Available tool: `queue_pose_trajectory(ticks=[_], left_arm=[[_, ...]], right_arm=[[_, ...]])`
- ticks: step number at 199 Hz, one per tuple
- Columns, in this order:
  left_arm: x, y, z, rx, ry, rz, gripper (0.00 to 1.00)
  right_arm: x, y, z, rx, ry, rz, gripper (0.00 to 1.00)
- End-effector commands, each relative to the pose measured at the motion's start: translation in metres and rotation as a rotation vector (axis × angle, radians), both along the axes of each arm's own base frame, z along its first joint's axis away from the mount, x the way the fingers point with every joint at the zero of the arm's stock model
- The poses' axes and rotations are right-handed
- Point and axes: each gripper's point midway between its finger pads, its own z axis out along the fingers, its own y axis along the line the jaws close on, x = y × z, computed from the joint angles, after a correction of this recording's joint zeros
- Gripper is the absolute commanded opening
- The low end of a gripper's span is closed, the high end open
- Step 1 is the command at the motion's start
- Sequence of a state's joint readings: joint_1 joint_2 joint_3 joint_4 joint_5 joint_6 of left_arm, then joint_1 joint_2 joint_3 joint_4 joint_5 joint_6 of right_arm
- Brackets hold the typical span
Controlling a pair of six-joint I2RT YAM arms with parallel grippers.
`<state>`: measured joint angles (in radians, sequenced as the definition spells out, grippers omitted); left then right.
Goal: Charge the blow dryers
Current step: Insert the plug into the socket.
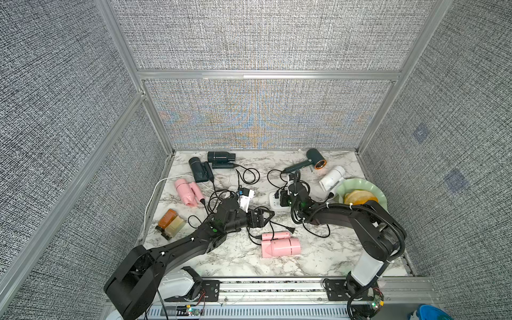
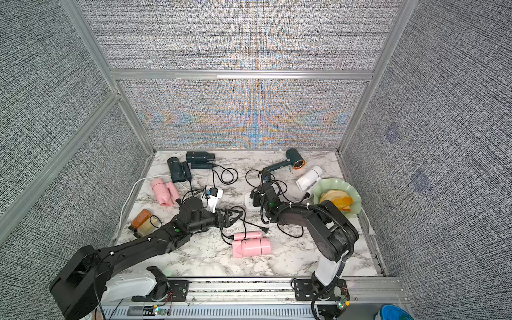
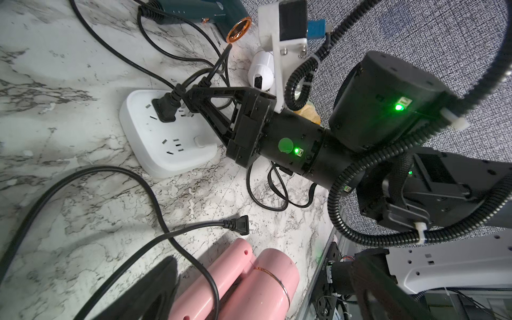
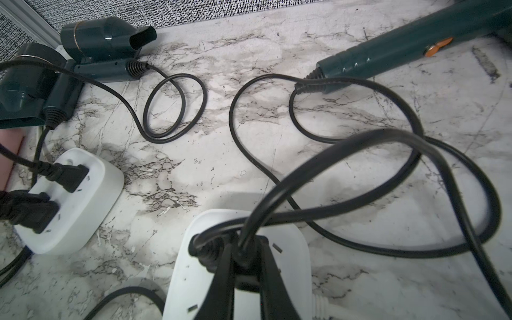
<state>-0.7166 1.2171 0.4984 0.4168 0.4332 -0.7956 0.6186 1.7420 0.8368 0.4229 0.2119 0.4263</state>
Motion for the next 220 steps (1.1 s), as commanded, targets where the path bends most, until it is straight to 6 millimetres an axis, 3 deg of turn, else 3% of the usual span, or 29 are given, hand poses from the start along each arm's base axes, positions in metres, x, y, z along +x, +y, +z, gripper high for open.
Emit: queue_pose_trajectory(ticks=[1,79,161,220], left_arm=[[0.002,-0.002,0.005,-0.017,-0.023,-0.005,1.00],[0.000,-0.002,0.004,-0.015,-0.021,-0.013,1.00],[-0.003,0.000,0.002,-0.014,-0.016,-0.016,1.00],[-0.003,0.001,0.002,-0.012,-0.019,-0.013,1.00]], right_arm=[[0.001,-0.002,0.005,-0.008,-0.019,-0.004,0.05],[0.002,-0.001,-0.008,-0.021,0.005,-0.001,0.05],[0.007,0.001,-0.007,-0.022,-0.004,0.005,0.05],[0.002,-0.002,-0.024,-0.029,0.028,0.002,0.05]])
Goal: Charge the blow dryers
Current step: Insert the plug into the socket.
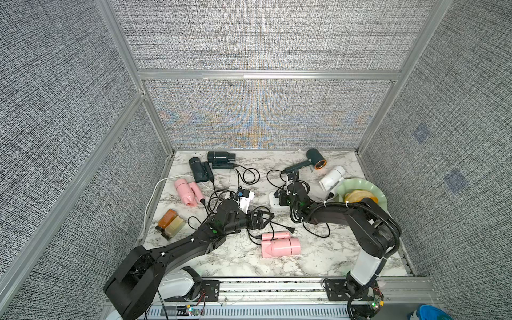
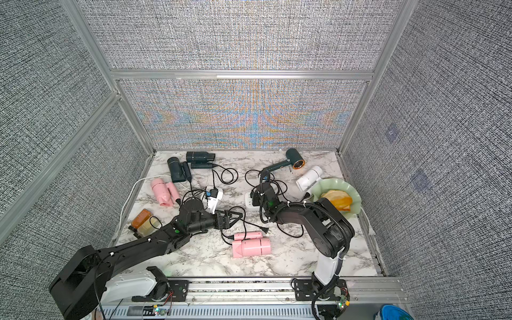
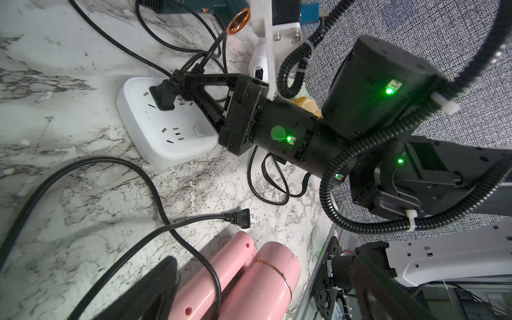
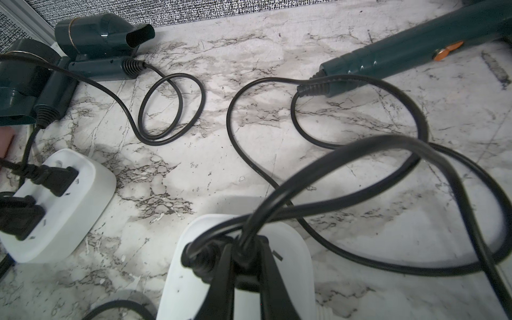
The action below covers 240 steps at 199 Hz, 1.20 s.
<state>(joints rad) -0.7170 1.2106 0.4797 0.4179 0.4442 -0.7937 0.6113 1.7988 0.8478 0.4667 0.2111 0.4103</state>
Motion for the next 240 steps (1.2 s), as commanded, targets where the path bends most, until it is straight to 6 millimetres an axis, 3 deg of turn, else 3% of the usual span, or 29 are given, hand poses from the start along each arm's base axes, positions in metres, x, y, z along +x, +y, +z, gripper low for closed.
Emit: queue_pose_trajectory(ticks=[1,106,200,240], left_arm=[[0.001,-0.001,0.007,-0.016,-0.027,-0.002,0.99],[0.003,-0.004,0.006,-0.012,-0.021,-0.011,0.99],[0.003,-0.005,0.005,-0.010,-0.021,-0.016,1.00],[0.002,-0.004,0.005,-0.015,-0.022,-0.012,0.99]], right_arm=[[-0.006,-0.003,-0.012,-0.015,0.030,0.001,0.05],[-0.030,-0.020,-0.043,-0.121,0.093,0.020,0.05],[-0.032,-0.026,-0.053,-0.196,0.163,0.016,0.04],[-0.039,-0.033,-0.067,-0.217,0.203,-0.007,0.03]])
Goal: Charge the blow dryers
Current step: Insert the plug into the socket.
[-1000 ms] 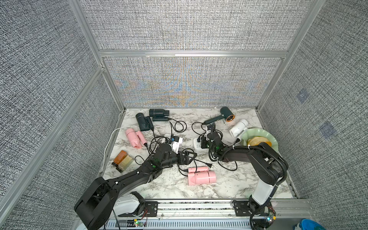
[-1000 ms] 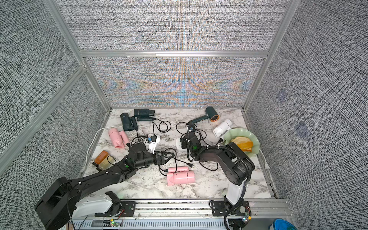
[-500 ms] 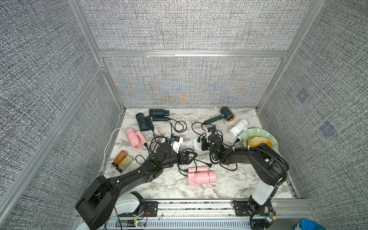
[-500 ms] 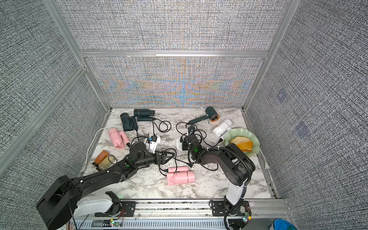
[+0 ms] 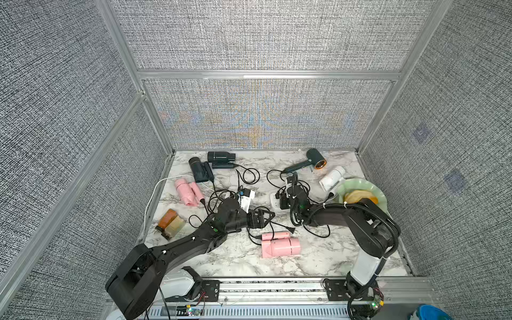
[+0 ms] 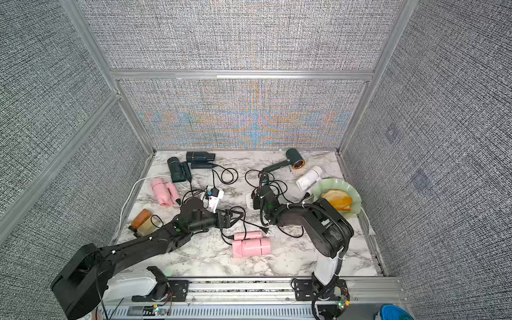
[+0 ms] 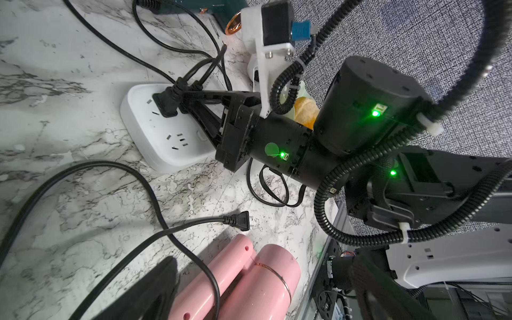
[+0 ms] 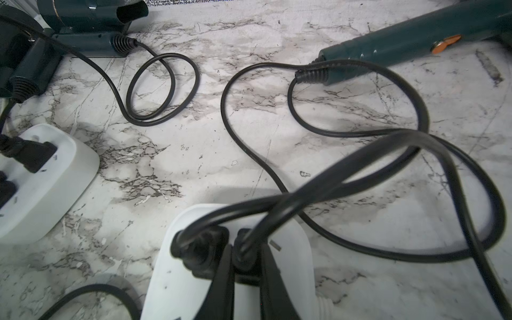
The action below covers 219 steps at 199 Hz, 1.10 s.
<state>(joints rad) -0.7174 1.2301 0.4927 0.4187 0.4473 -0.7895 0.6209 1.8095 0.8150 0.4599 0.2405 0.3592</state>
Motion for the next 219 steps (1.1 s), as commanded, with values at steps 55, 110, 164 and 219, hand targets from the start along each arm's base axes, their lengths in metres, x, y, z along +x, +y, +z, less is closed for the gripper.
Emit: queue_pose_trajectory(ticks=[55,110,164,219], left_arm=[[-0.001,0.001,0.003,-0.011,-0.022,-0.001,0.99],[-0.001,0.005,0.002,0.007,-0.024,0.011,1.00],[-0.004,0.024,-0.004,0.108,-0.033,0.061,1.00],[-0.017,0.047,-0.020,0.238,0.006,0.075,0.96]], right_arm=[[-0.029,-0.047,-0.055,-0.215,0.205,-0.110,0.00],[-0.021,-0.052,-0.041,-0.225,0.199,-0.139,0.01],[-0.021,-0.032,-0.008,-0.107,0.174,-0.077,0.24],[-0.058,-0.027,0.020,0.030,0.178,0.009,0.43]])
